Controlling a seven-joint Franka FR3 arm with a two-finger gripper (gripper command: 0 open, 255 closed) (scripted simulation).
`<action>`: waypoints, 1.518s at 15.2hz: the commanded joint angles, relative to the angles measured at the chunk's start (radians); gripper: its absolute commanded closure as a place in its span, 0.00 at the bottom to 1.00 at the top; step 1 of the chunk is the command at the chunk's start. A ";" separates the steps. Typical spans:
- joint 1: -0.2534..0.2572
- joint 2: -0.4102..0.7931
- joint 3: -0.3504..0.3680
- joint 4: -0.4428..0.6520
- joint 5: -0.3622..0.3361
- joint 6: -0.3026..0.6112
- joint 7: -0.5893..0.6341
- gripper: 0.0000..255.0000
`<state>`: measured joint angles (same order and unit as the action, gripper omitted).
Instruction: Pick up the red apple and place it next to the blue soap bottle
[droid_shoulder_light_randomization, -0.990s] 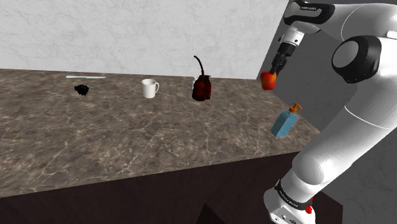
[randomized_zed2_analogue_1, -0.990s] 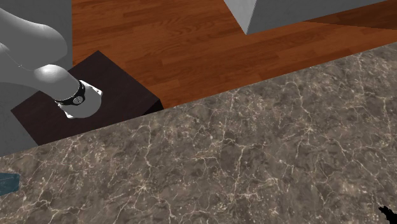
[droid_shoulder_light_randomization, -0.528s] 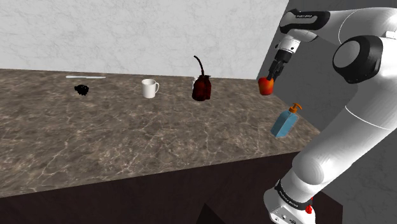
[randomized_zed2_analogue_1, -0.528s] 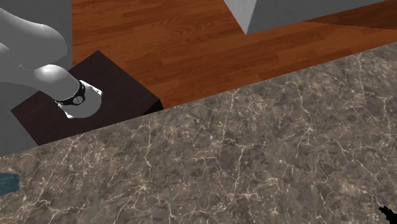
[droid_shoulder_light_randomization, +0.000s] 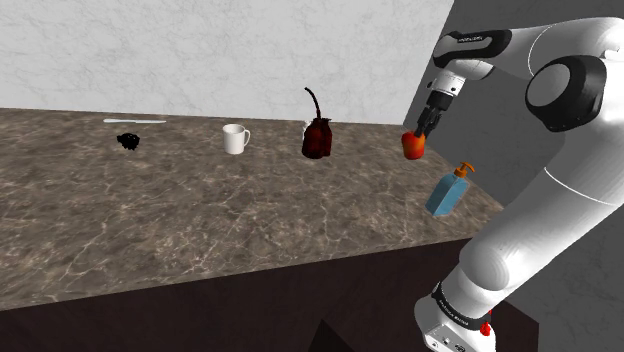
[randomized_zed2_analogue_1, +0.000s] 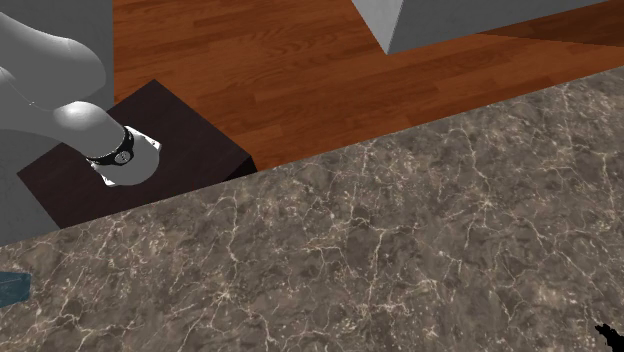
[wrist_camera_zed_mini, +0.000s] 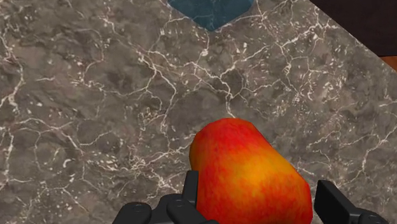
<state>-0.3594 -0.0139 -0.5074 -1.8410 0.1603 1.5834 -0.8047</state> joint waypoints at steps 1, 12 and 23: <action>-0.001 0.008 -0.001 -0.019 0.003 0.026 -0.006 1.00; -0.002 0.037 -0.002 -0.136 0.020 0.165 -0.038 1.00; -0.005 0.095 -0.001 -0.225 0.054 0.299 -0.080 1.00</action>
<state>-0.3632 0.0752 -0.5079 -2.0588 0.2111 1.8705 -0.8798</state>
